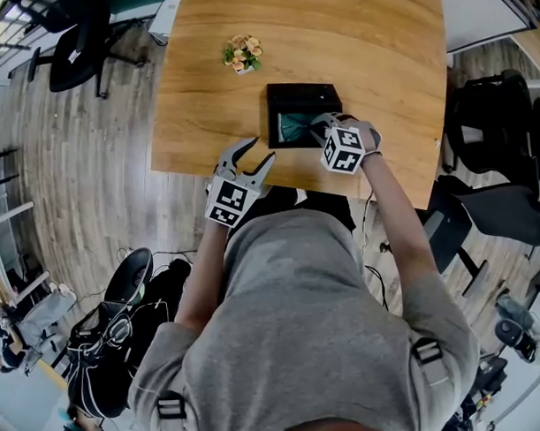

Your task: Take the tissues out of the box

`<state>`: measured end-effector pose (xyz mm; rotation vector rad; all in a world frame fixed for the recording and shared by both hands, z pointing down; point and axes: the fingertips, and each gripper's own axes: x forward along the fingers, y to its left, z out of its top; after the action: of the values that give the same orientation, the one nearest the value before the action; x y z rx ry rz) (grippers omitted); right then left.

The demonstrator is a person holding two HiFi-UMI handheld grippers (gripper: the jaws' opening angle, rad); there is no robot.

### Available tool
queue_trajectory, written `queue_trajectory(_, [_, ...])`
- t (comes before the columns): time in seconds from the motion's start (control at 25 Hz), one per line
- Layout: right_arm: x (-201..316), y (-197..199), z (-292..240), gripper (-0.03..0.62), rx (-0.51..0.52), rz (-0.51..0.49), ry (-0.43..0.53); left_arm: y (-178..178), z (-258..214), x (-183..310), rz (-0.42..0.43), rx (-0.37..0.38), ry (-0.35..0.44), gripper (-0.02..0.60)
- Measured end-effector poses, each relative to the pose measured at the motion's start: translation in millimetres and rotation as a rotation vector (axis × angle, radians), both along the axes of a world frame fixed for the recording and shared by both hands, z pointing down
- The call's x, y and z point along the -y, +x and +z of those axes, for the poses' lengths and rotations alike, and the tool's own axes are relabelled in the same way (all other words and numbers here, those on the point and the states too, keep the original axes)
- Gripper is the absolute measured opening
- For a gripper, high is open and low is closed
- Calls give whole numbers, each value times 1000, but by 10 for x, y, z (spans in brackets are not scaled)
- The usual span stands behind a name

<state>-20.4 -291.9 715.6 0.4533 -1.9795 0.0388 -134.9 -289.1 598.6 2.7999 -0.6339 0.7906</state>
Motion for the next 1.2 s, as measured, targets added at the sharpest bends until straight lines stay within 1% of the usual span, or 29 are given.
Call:
queue_trajectory(0.48, [47,-65,-177,9,13,30,31,-28,-106,-6,-21,-14,17,207])
queue_trajectory(0.76, [66,-66,-318,9,51,71,60,-27,-178,37,-45,-20,30,207])
queue_trajectory(1.2, [30,-67,-534,9,85,88,93,6,-325,-13,-78,-23,60,207])
